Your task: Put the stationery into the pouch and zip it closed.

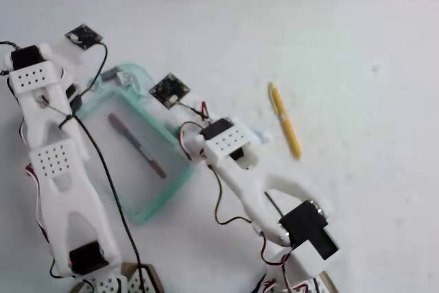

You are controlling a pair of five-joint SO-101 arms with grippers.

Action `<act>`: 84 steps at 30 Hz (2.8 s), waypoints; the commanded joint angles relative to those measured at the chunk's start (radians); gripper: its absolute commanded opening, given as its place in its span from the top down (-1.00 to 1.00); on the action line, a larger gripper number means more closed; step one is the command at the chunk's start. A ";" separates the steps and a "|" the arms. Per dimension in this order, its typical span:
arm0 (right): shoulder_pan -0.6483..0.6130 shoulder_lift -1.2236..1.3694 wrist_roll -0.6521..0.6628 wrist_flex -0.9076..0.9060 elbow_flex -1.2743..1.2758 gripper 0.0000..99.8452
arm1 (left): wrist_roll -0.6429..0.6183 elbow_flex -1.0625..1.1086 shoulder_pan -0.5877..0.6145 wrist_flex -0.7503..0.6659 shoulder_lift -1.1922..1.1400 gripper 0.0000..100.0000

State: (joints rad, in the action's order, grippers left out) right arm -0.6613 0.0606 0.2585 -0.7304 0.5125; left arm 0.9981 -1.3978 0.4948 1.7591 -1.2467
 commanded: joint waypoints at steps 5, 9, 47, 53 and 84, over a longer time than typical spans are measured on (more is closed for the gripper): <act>-0.010 -0.018 -0.005 0.008 -0.005 0.73 | 0.147 0.806 -0.065 0.026 0.662 0.65; -0.010 -0.018 -0.005 0.008 -0.005 0.73 | 0.158 1.089 -0.056 -0.048 0.947 0.64; -0.008 -0.008 -0.005 0.013 -0.003 0.73 | -0.035 1.016 -0.025 0.029 0.426 0.46; -0.008 -0.008 -0.005 0.015 -0.003 0.73 | -0.035 1.049 -0.067 0.029 0.498 0.85; 0.136 -0.097 -0.072 0.015 -0.003 0.73 | -0.227 1.203 -0.348 -0.101 1.880 0.95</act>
State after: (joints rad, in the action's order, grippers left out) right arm -0.5386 0.0084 0.2248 -0.7304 0.5155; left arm 0.7864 -0.2133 0.1665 1.6609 0.5946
